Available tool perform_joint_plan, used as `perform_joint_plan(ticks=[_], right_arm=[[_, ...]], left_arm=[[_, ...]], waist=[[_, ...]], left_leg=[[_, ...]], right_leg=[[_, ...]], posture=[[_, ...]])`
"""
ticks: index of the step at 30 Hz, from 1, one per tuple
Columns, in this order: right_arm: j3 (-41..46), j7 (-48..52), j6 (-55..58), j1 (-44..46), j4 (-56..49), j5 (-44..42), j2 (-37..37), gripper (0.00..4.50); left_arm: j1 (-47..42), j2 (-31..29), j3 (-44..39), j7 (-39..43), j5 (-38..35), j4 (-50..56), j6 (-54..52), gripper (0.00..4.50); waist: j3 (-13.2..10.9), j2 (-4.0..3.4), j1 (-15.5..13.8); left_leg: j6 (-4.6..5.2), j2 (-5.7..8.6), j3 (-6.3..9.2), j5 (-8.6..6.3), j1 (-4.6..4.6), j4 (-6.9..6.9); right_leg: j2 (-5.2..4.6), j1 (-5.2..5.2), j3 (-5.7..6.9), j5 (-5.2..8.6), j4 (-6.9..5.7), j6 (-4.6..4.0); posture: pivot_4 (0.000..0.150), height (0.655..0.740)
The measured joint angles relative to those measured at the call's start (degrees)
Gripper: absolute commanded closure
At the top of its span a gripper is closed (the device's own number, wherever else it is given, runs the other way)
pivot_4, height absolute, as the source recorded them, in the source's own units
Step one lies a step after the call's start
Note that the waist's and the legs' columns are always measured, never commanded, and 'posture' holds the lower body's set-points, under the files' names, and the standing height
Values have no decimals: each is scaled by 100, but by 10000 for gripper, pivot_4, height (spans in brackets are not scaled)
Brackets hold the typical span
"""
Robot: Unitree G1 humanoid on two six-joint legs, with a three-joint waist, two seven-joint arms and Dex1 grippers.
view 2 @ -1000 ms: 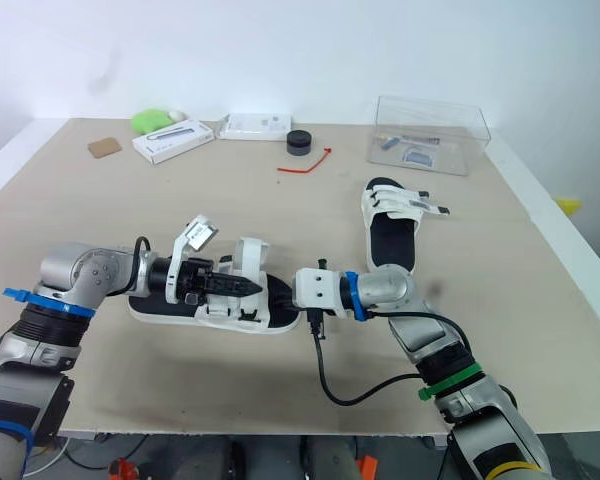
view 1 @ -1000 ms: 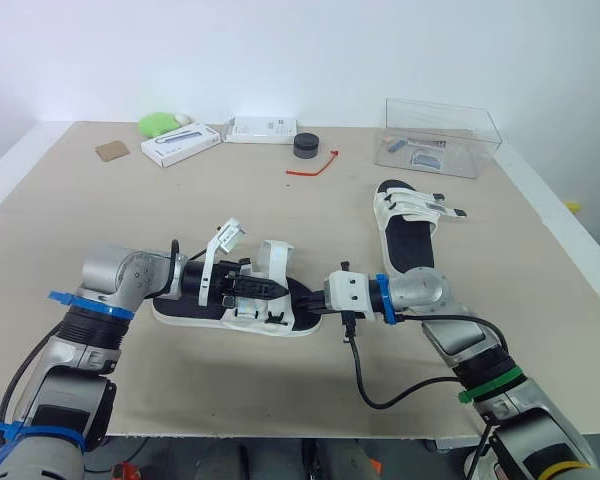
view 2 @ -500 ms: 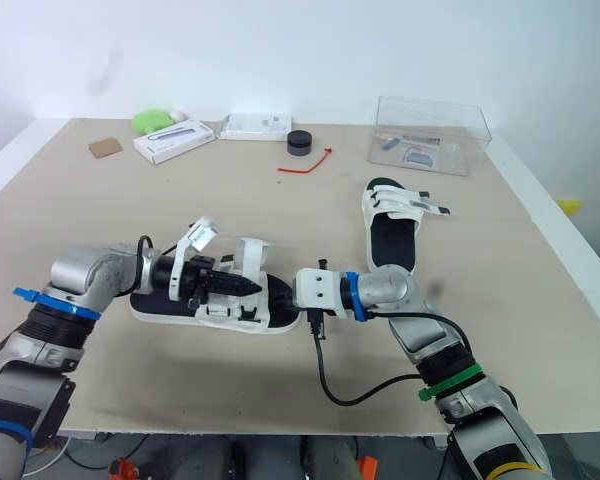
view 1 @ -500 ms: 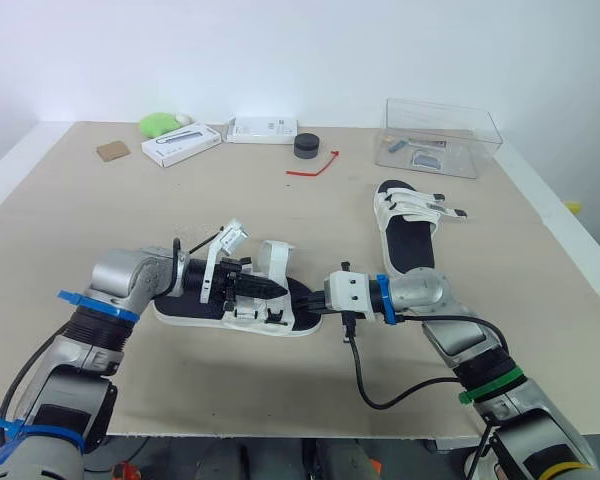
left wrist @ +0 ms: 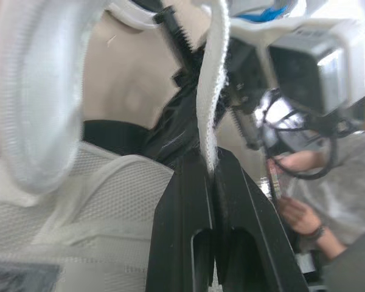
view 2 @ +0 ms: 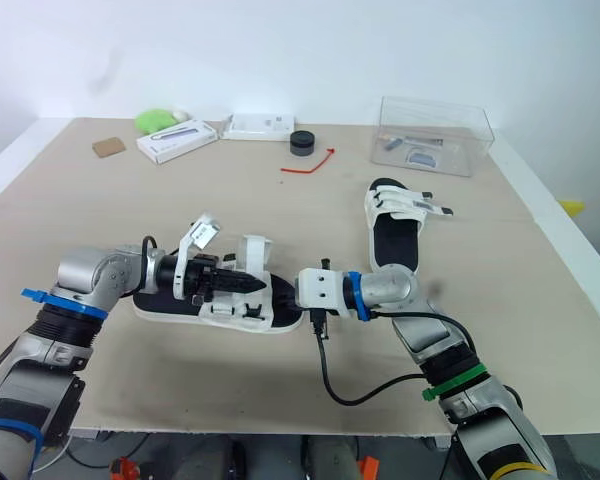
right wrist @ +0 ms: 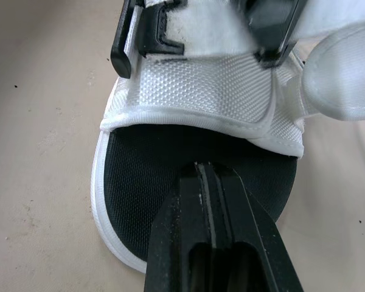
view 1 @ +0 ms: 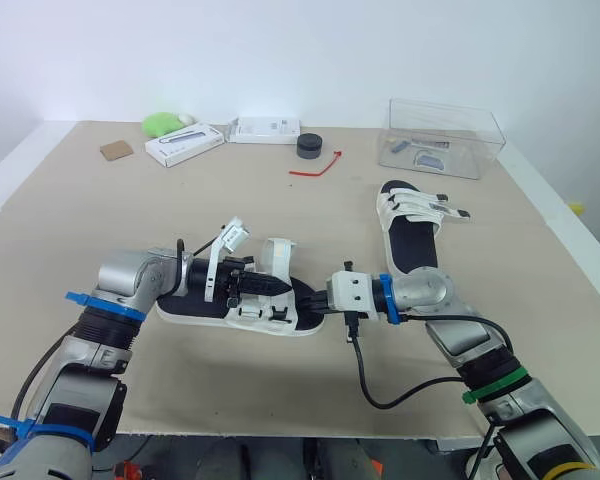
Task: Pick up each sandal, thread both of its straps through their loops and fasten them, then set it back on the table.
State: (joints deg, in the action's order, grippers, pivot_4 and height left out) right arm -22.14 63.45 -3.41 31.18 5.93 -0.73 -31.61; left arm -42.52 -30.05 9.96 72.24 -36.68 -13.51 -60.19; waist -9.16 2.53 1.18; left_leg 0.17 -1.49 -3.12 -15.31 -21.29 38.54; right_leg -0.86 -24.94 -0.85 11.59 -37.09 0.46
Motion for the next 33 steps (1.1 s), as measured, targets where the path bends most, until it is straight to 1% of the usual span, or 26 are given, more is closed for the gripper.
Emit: perform_joint_plan(ticks=[21, 30, 33], right_arm=[[-4, 11, 1, 11, -3, 0, -1, 45000], [-17, 14, 0, 32, 5, 0, -1, 45000], [-19, 14, 0, 32, 6, 0, 1, 45000]], left_arm=[[-105, -64, -89, 268, -259, 50, -400, 44797], [-85, -203, 104, 450, -253, 155, -393, 44797], [-43, -233, 210, 447, -143, 196, -255, 44797]], waist=[[-1, 0, 1], [-1, 0, 2], [-1, 0, 2]], left_leg=[[2, -2, 4, -3, -3, -1], [2, -3, 5, -3, -3, -2], [2, -3, 5, -3, -2, -2]], right_leg=[[2, -2, 5, 5, 0, -3], [2, -3, 6, 6, -1, -4], [2, -2, 5, 6, 0, -4]], posture=[[1500, 7400], [1500, 7400], [1500, 7400]])
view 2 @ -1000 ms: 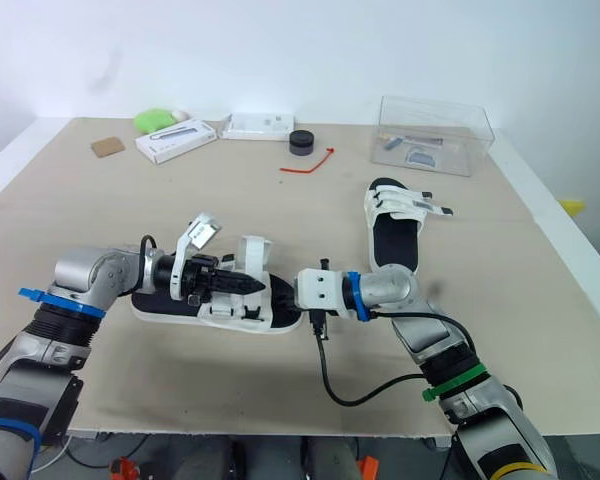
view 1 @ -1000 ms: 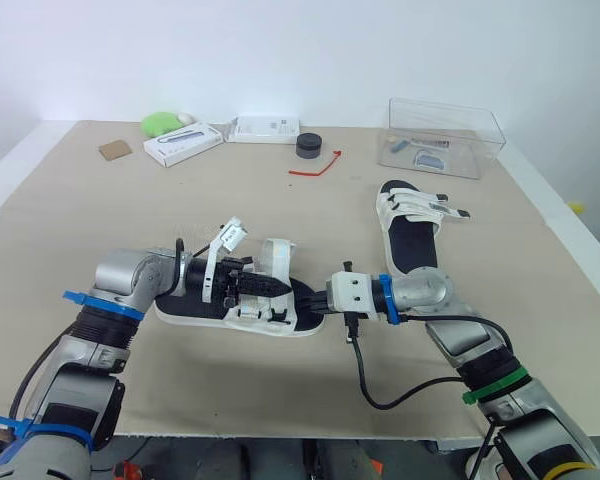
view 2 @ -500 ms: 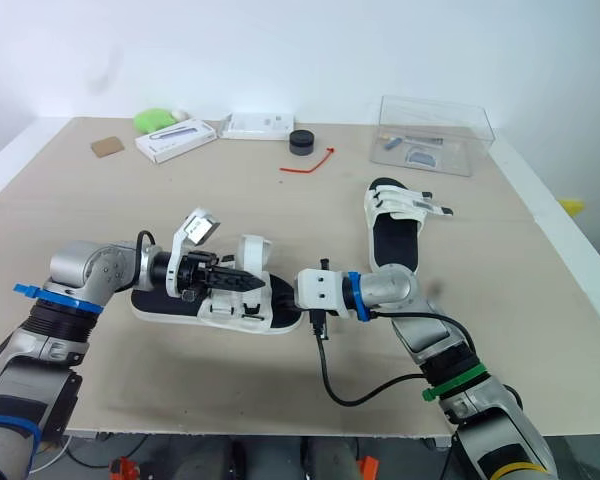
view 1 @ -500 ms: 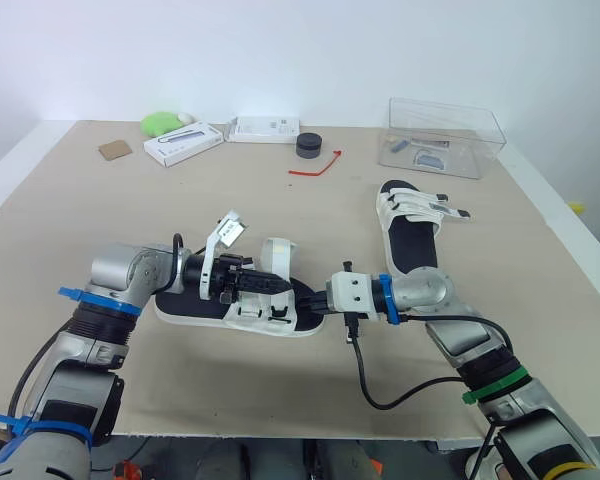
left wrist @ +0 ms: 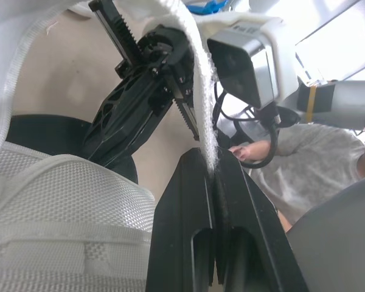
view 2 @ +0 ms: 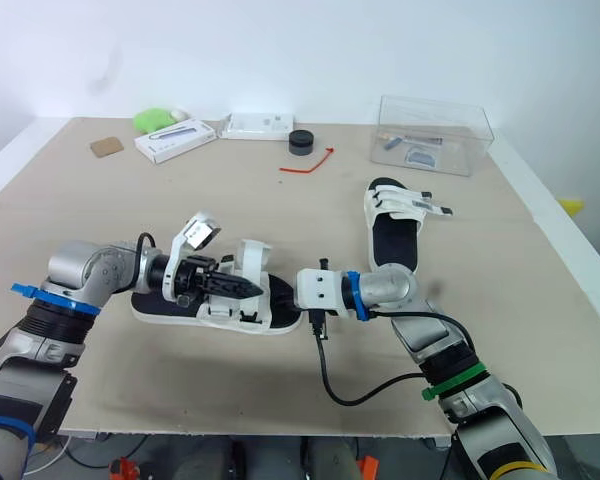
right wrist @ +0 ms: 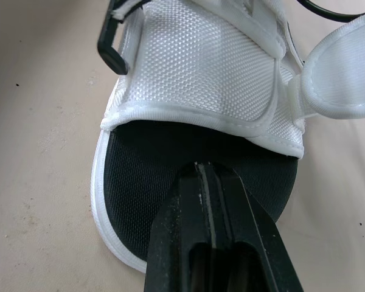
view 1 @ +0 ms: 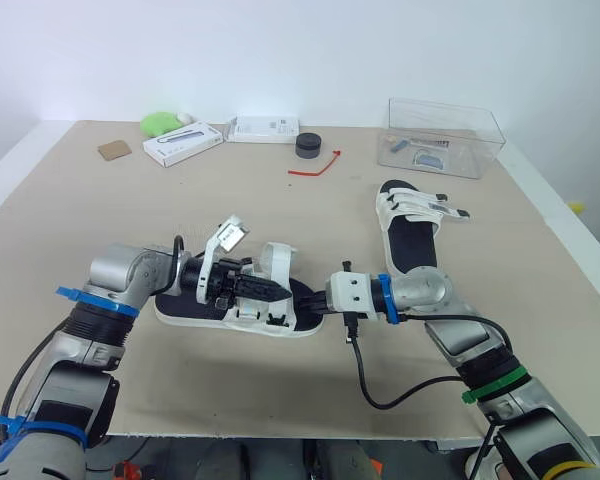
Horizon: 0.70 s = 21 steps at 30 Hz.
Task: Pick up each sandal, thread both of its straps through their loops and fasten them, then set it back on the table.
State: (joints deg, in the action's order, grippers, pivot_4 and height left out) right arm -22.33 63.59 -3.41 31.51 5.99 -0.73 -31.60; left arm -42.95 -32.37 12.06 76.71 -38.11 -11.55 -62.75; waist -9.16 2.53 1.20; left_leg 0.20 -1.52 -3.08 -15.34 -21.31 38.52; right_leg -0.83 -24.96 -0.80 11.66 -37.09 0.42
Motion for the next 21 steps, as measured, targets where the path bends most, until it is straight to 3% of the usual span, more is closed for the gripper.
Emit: perform_joint_plan(ticks=[13, 21], right_arm=[[0, -4, 0, 8, 61, 0, 14, 45000], [-4, -4, -1, 22, 119, 6, 21, 45000]], left_arm=[[151, 67, 276, -171, 835, 19, 1322, 44797], [160, 216, 157, -204, 896, -136, 1513, 44797]], waist=[[1, -1, -2], [1, -1, -6]], left_leg=[[0, 1, 0, 1, 9, 1], [9, 7, 1, 7, 12, 5]], right_leg=[[-2, 10, 0, -1, 0, 1], [-7, 17, -2, -2, 0, 0]], posture=[[1500, 7400], [1500, 7400]])
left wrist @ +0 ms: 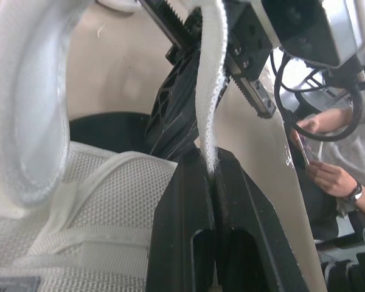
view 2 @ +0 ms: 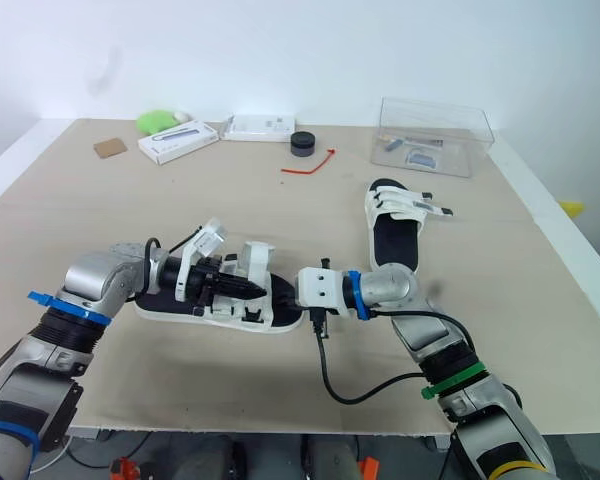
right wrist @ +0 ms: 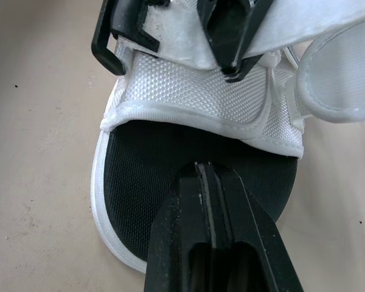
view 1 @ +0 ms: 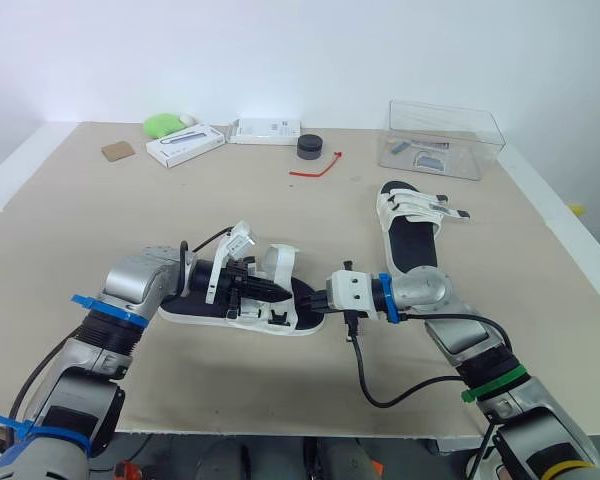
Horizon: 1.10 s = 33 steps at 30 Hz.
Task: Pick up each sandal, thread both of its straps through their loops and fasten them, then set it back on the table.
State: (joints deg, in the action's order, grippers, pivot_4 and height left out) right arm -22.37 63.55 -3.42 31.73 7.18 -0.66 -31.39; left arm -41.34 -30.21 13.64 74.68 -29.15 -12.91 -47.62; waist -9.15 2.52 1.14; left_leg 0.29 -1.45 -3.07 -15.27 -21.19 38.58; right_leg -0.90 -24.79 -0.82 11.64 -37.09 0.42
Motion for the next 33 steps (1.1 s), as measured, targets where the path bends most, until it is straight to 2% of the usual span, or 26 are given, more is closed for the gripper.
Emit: perform_joint_plan(ticks=[14, 33], right_arm=[[-3, 3, -16, 25, 29, 44, 19, 45000], [-8, 64, -65, 21, -46, 43, 20, 45000]], left_arm=[[-50, 48, -57, -33, 2, -60, -13, 44797], [396, -267, 177, 79, 79, 1148, -117, 44797]], waist=[[0, 0, 0], [1, -1, 5]], left_leg=[[6, 2, 1, 7, 0, 1], [22, -4, 0, -18, 0, -9]], right_leg=[[-2, 1, -1, -3, 0, -4], [3, -3, 1, 17, 1, 3]], posture=[[1500, 7400], [1500, 7400]])
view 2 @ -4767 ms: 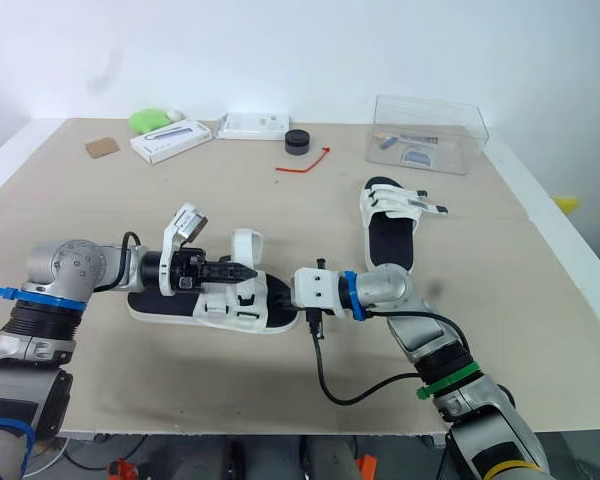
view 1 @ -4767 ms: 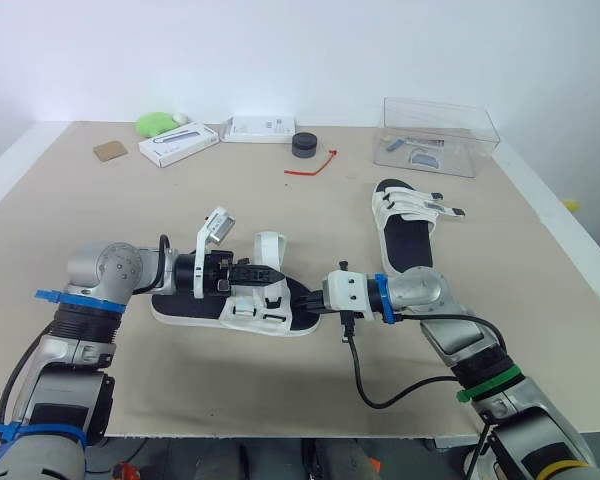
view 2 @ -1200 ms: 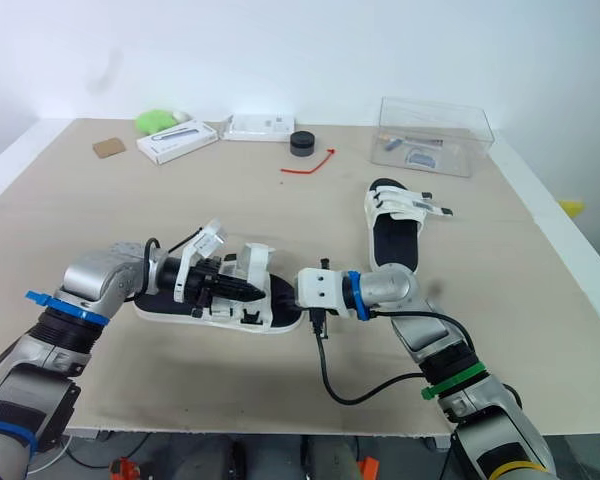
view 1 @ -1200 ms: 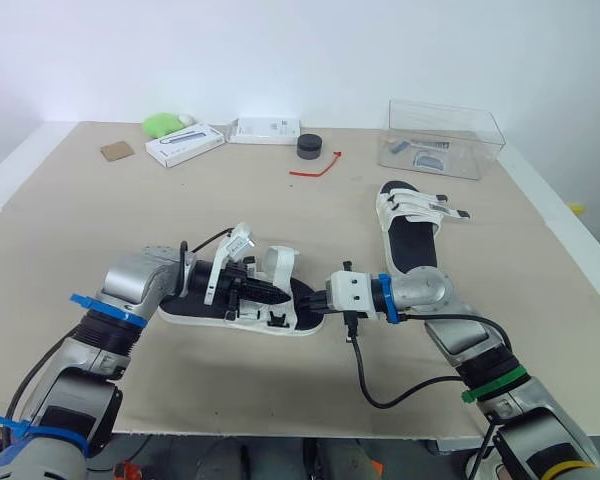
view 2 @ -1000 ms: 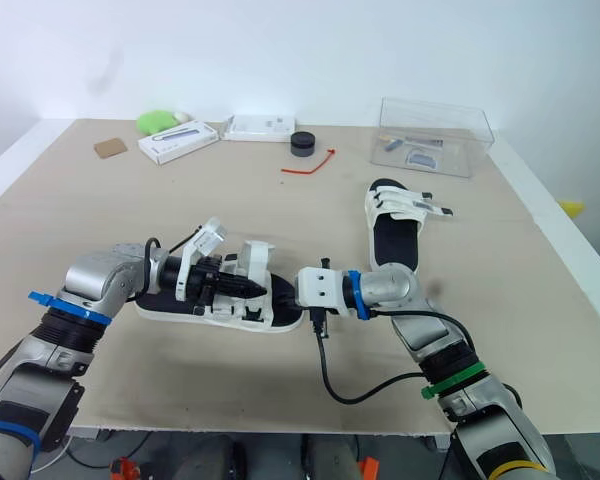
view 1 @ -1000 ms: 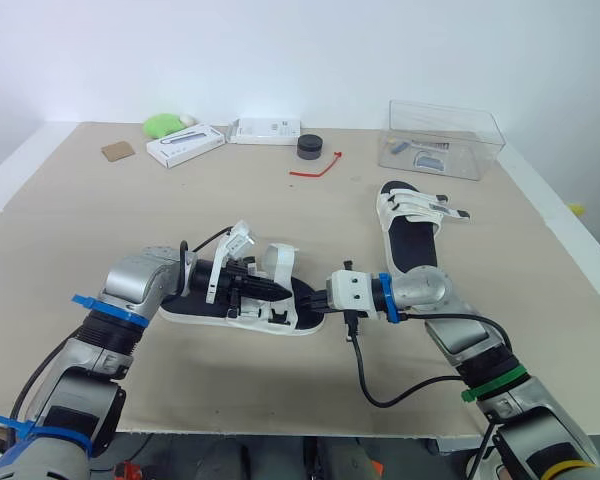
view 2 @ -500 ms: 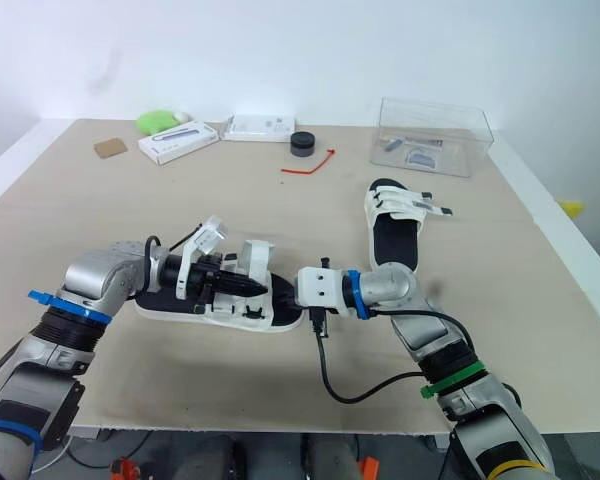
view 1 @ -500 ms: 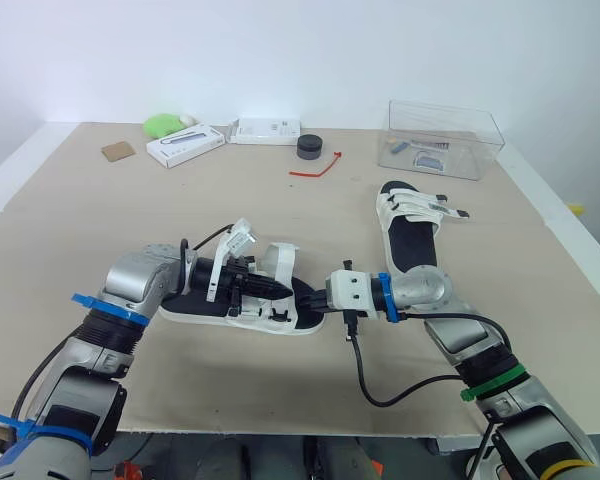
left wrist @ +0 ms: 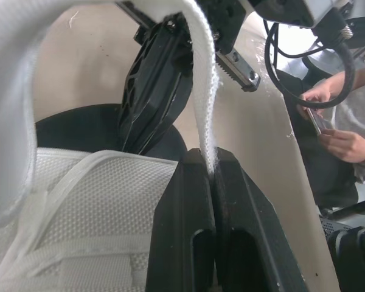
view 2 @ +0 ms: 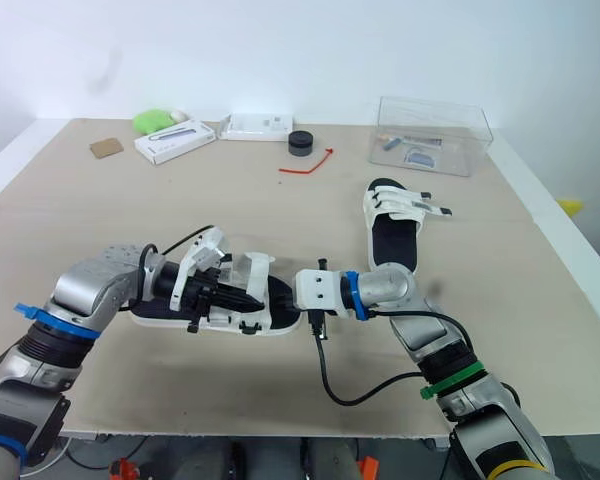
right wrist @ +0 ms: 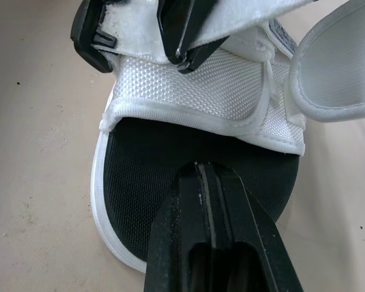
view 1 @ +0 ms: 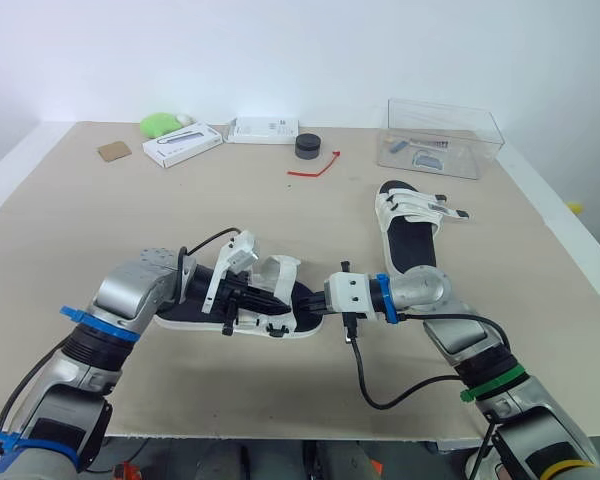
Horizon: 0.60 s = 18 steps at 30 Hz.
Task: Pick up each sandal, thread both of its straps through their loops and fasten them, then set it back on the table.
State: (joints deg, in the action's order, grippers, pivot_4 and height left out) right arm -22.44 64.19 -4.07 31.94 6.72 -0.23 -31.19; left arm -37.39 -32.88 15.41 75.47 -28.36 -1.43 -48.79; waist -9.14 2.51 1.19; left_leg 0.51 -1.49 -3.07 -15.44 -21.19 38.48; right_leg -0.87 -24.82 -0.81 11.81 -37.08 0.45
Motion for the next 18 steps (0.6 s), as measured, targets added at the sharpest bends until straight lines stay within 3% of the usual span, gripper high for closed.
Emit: perform_joint_plan(ticks=[18], right_arm=[[-15, 35, -21, 47, 74, 0, 86, 45000]], left_arm=[[-38, -228, 173, 267, -302, 139, -345, 44797]], waist=[[0, 0, 12]], left_leg=[[2, -8, 1, -2, 0, -1]], right_leg=[[11, -3, 1, 4, 0, -9]], posture=[[1500, 7400]])
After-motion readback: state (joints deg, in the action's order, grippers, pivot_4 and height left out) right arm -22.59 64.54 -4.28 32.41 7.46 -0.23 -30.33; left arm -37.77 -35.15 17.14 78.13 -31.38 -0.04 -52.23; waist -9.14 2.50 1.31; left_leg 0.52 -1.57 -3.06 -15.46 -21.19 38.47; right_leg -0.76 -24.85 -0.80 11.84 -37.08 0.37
